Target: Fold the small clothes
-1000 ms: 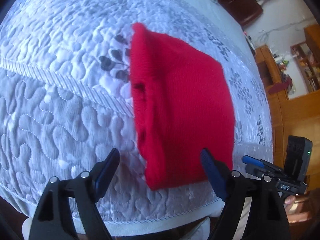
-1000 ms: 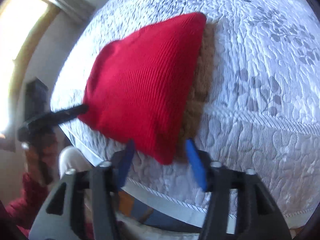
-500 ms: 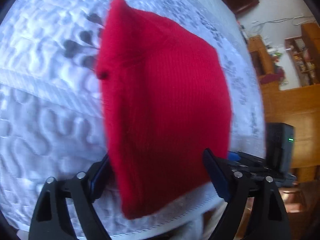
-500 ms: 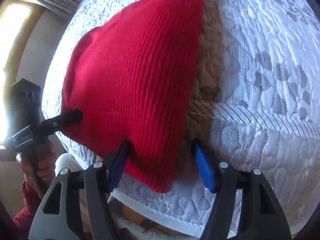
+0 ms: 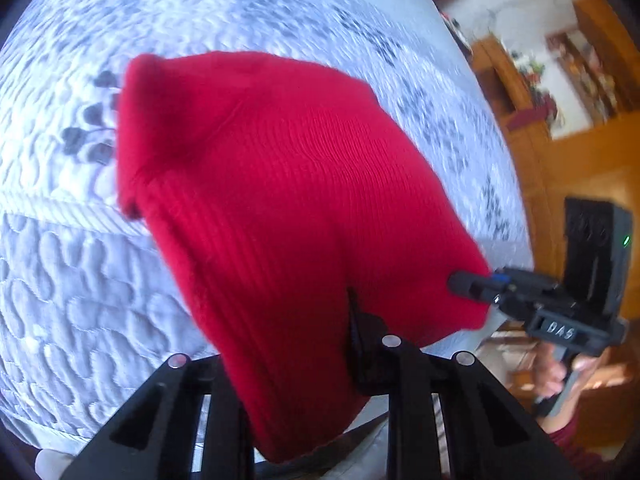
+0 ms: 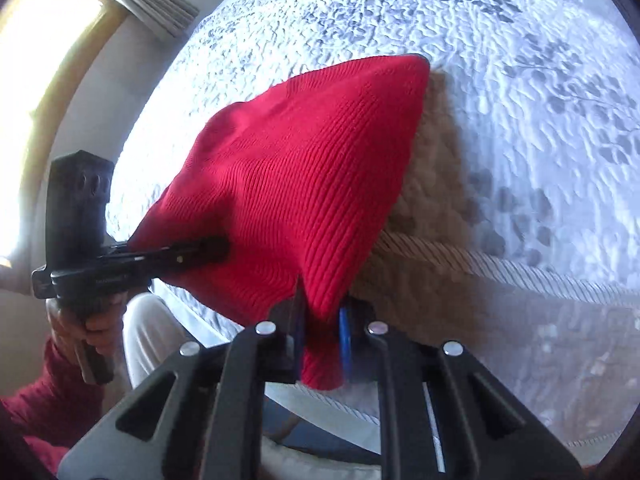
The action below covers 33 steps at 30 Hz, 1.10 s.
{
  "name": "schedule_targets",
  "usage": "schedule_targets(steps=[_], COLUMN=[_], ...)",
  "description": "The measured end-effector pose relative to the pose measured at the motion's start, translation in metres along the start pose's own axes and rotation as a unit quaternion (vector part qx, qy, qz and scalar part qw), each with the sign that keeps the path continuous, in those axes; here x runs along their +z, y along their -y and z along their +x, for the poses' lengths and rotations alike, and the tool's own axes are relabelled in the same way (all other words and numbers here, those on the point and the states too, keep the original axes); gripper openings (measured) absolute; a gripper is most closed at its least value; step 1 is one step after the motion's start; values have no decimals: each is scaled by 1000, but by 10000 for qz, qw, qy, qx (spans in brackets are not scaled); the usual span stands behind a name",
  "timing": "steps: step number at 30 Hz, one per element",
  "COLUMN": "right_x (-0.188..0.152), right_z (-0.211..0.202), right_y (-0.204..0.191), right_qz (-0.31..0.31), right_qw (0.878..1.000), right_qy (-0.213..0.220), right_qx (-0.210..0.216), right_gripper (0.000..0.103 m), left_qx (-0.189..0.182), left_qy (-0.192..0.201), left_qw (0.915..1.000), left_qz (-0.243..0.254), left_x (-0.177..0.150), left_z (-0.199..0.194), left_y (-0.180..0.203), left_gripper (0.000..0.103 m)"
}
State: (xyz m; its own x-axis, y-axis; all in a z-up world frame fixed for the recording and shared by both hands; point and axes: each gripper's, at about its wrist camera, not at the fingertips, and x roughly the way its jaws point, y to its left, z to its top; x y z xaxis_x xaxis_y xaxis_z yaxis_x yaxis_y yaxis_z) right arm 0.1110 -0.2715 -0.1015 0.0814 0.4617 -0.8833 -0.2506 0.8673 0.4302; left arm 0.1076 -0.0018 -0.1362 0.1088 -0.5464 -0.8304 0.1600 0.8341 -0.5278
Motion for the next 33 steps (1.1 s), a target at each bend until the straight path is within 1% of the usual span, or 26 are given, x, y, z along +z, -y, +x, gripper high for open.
schedule_targets(steps=[2, 4, 7, 9, 11, 16, 21, 24, 26, 27, 28, 29, 30, 33], right_x=[-7, -16, -24, -23, -22, -23, -22, -23, -22, -22, -20, -18, -17, -6], right_z=[6, 24, 45, 53, 56, 62, 64, 67, 65, 63, 60, 57, 54, 42], right_y=[12, 25, 35, 35, 30, 17, 22, 17, 14, 13, 13, 12, 11, 4], right_qz=[73, 248, 321, 337, 307, 248, 233, 151, 99, 104, 108, 97, 74, -54], right_qw=[9999, 9991, 9982, 9982, 9982, 9983, 9982, 9981, 9983, 9984, 9985, 9986, 9985, 9986], right_qy=[-124, -330, -454, -453, -444, -431, -423, -413, -394, -379, -346, -309, -274, -83], right_qx=[-93, -137, -204, -215, -248, -298, -361, -437, -429, -413, -408, -428, -459, -524], right_gripper=[12, 12, 12, 13, 13, 13, 15, 17, 26, 28, 34, 41, 45, 47], left_qx=[94, 170, 96, 100, 206, 414, 465, 446, 430, 443, 476, 494, 509, 581], left_qy=[-118, -204, -78, -38, 14, 152, 239, 216, 202, 192, 175, 168, 166, 191], left_qw=[9999, 9996, 9999, 9999, 9997, 9986, 9980, 9982, 9984, 9983, 9981, 9980, 9979, 9973], left_qz=[68, 12, 2, 17, 144, 298, 358, 339, 315, 331, 344, 348, 356, 404], left_x=[-4, -8, -13, -17, -25, -25, -28, -28, -27, -27, -26, -26, -25, -23], left_z=[14, 29, 31, 28, 21, 25, 22, 20, 23, 22, 20, 18, 16, 9], left_y=[0, -3, -8, -10, -13, 3, -1, -4, 3, 2, 2, 3, 3, -1], left_gripper=[24, 26, 27, 28, 29, 29, 29, 33, 37, 42, 48, 50, 53, 57])
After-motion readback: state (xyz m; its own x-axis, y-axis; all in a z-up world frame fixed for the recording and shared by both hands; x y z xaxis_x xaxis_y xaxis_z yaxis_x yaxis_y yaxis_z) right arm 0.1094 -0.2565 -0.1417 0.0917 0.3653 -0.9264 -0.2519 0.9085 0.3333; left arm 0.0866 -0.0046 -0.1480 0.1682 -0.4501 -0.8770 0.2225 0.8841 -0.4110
